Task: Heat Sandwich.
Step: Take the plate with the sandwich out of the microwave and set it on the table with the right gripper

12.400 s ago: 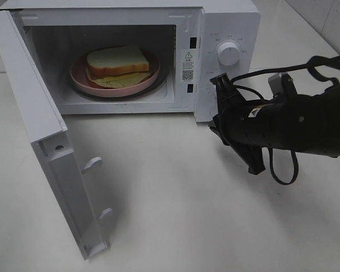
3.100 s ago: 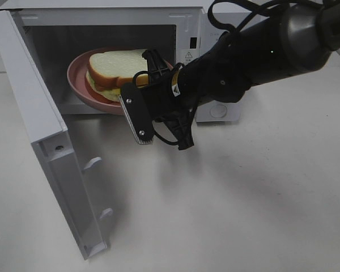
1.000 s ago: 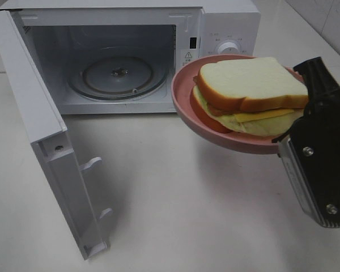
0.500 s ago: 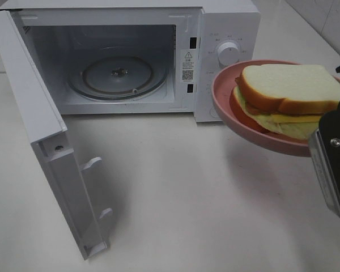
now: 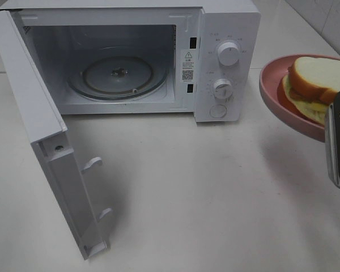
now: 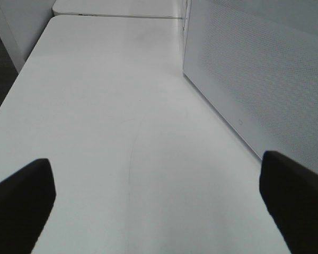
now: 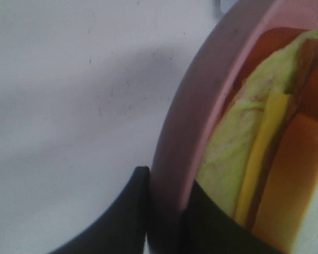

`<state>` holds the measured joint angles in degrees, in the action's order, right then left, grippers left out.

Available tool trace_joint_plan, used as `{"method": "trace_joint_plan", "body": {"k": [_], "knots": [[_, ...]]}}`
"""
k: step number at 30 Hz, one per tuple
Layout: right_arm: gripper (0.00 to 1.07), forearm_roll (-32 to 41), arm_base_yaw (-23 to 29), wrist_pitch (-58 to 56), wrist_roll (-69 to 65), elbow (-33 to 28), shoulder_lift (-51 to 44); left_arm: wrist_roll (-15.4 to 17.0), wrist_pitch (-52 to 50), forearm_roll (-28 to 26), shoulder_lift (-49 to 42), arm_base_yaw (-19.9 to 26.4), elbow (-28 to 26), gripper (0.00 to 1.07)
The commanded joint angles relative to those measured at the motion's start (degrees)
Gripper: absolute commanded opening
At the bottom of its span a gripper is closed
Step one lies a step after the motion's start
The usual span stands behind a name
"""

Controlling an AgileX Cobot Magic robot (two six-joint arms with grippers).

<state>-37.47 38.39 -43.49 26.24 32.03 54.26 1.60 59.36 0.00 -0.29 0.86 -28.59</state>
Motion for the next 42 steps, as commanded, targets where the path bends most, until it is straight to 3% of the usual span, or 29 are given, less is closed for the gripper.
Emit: {"method": "trace_joint_plan", "body": {"k": [1,9,19,25,42], "knots": [[0.06,-5.39,-0.34,-1.89,-5.84,0.06,-0.63,-0.06,-0.40,-0.34,-1.15,-0.29,0.17,1.01],[0.06,-8.37,-0.34,-7.73,-13.75,0.06,4.58,-0.06,-0.40,-0.34,-1.15,-0.29,0.17,1.01],[0.07,-11.80,-0.52,-9.57,-38.22,0.11,16.39,-0.06,-0.40,-0.34,-1.15,-0.29,0.17,1.01],[0.07,-12.61,-0.52,-9.57,-45.38,0.69,20.86,-0.06,-0.40,-0.34,-1.15,-0.29,0.17,1.01],[0.09,-14.73,-0.80,-12.78,-66.18,8.82,35.92,-0.06,-0.40,-0.34,-1.15,-0.29,0.17,1.01]]}}
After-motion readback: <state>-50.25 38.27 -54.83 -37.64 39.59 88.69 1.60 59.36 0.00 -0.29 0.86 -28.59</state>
